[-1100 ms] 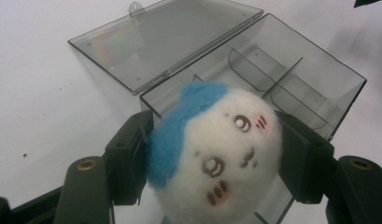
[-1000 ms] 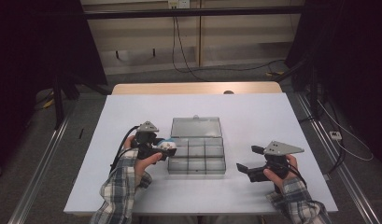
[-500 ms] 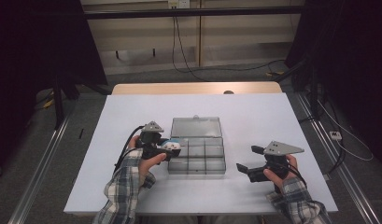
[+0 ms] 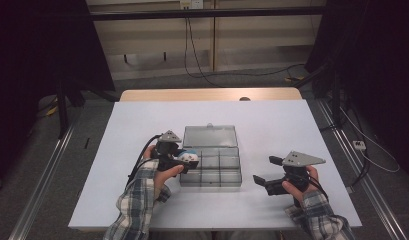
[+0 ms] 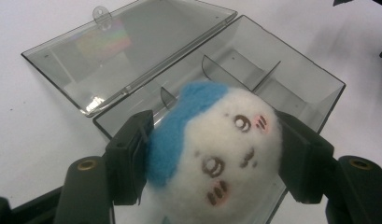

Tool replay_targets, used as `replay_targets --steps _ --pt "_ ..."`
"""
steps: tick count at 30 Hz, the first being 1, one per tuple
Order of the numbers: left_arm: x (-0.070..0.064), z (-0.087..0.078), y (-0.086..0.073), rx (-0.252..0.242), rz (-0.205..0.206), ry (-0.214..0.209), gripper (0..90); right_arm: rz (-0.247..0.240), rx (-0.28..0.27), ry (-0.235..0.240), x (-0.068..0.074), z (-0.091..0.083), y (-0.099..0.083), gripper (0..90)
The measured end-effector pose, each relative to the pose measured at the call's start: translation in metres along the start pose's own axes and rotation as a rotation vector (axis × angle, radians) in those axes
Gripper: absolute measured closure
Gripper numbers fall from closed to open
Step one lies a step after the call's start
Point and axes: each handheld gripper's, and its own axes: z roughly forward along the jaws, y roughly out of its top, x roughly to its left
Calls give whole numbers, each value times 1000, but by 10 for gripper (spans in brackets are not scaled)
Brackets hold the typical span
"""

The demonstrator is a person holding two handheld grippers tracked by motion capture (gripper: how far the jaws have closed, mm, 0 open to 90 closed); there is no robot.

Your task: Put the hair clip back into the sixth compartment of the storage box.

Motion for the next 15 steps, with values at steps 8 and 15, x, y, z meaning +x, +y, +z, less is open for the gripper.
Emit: replay_targets --steps 8,15 --pt "-5 6 3 7 10 -9 345 0 0 1 0 0 0 69" --pt "-8 10 6 5 17 -13 345 -1 -2 1 0 0 0 69"
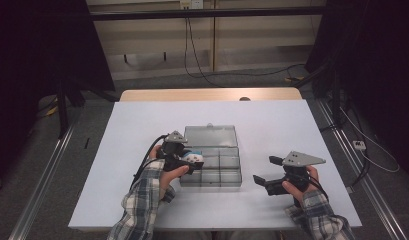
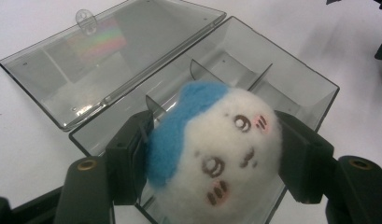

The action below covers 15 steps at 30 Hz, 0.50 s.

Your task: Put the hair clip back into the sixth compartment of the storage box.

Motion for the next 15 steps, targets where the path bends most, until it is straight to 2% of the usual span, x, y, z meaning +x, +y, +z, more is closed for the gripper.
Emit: replay_targets --steps 15 --pt "-6 9 5 2 10 -11 345 1 0 2 0 0 0 69"
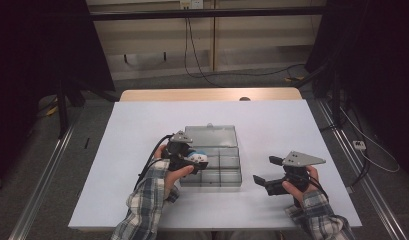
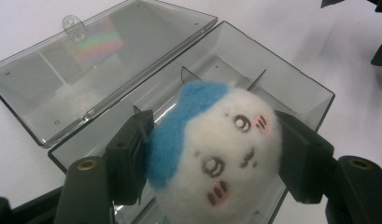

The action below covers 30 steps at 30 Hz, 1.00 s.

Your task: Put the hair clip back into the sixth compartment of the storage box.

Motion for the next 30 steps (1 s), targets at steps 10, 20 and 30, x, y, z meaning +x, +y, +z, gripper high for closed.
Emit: replay_targets --steps 10,20,30 --pt "-5 5 4 -3 7 -11 345 3 -3 2 0 -1 0 69" --pt "-10 11 7 0 16 -26 346 4 -4 1 -1 -1 0 69" --pt "-12 18 9 8 20 -33 346 4 -5 0 -1 -1 0 69"
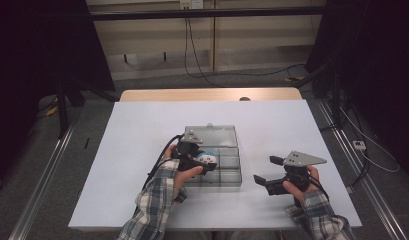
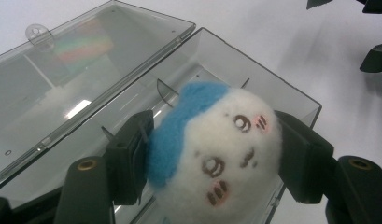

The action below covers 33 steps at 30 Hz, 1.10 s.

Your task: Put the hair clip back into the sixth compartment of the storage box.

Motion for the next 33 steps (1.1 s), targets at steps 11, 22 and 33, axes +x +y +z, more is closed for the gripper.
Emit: replay_targets --steps 11,22,33 --pt "-4 7 2 4 6 -9 346 0 -2 -1 0 0 0 69" --pt "-7 13 4 13 16 -19 346 3 -5 -2 -1 -1 0 69" --pt "-9 16 5 10 17 -24 345 3 -5 -3 0 -1 0 69"
